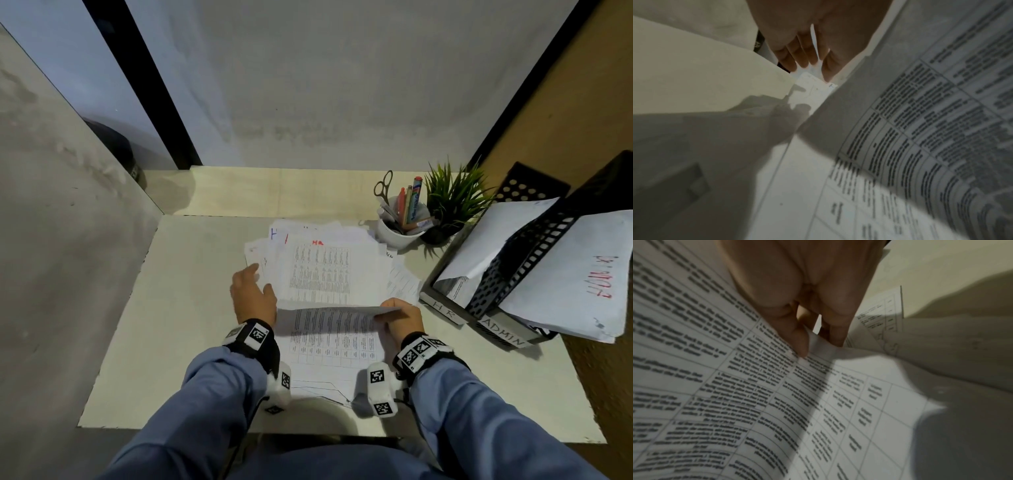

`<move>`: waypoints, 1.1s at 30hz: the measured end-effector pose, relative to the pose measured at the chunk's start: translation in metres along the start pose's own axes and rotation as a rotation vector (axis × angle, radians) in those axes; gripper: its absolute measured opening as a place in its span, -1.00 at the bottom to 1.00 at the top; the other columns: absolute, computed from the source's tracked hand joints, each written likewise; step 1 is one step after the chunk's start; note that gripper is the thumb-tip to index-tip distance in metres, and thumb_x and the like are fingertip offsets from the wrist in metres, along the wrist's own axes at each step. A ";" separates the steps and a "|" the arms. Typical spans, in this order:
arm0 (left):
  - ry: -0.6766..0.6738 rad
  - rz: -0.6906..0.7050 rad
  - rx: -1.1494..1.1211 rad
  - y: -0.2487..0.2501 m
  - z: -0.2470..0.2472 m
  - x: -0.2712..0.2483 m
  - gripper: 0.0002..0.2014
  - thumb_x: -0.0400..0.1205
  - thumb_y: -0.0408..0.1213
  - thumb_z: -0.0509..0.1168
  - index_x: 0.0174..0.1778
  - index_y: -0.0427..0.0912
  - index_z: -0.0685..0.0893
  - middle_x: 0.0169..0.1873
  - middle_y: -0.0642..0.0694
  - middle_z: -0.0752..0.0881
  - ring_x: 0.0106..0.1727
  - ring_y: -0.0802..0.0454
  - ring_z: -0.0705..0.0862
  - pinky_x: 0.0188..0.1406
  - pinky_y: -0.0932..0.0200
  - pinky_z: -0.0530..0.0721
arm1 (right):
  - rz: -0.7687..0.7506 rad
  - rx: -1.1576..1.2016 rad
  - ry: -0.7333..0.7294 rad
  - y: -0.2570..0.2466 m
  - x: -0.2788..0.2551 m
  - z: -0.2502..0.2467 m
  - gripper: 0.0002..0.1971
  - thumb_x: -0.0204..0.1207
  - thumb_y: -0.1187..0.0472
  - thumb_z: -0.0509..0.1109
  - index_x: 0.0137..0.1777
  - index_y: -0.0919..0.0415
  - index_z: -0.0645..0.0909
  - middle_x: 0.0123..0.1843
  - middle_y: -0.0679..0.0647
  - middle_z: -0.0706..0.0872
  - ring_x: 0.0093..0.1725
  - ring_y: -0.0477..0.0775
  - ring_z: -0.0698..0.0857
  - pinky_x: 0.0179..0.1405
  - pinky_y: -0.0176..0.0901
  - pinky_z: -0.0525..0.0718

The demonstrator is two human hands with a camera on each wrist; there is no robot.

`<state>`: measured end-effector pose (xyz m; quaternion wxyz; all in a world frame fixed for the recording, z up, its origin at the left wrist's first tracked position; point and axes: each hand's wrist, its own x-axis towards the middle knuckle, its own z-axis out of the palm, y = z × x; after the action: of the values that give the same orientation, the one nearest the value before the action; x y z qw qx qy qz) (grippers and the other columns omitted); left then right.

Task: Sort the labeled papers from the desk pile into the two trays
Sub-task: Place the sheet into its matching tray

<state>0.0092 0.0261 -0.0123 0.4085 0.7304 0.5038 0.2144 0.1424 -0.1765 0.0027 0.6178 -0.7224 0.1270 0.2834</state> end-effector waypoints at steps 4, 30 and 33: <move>-0.235 -0.172 -0.011 0.000 0.010 -0.008 -0.63 0.54 -0.55 0.22 0.28 -0.27 0.49 0.27 -0.32 0.56 0.15 -0.23 0.67 0.18 -0.09 0.65 | 0.047 -0.284 -0.053 -0.004 0.005 -0.006 -0.75 0.36 0.64 0.33 -0.37 0.29 0.57 -0.39 0.07 0.57 -0.36 0.01 0.49 -0.59 -0.44 0.50; -0.308 -0.270 -0.497 -0.002 -0.001 -0.012 -0.74 0.30 -0.65 0.41 -0.30 -0.18 0.67 -0.27 -0.25 0.72 -0.18 -0.12 0.65 0.00 -0.12 0.65 | 0.047 0.067 0.031 -0.033 -0.024 -0.005 -0.68 0.24 0.77 0.19 -0.23 0.41 0.59 -0.33 0.12 0.60 -0.34 0.09 0.53 -0.73 -0.50 0.46; -0.346 -0.278 -0.497 0.002 -0.002 -0.015 -0.91 0.41 -0.49 0.50 -0.25 -0.34 0.71 -0.24 -0.23 0.74 -0.19 -0.08 0.65 -0.08 -0.05 0.66 | 0.044 0.096 0.000 -0.031 -0.021 -0.007 -0.62 0.25 0.79 0.17 -0.06 0.46 0.62 -0.22 0.20 0.65 -0.27 0.14 0.59 -0.58 -0.37 0.60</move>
<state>0.0032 0.0131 -0.0086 0.6789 0.5584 0.4540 0.1459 0.1435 -0.1800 0.0404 0.6455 -0.6889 0.1563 0.2904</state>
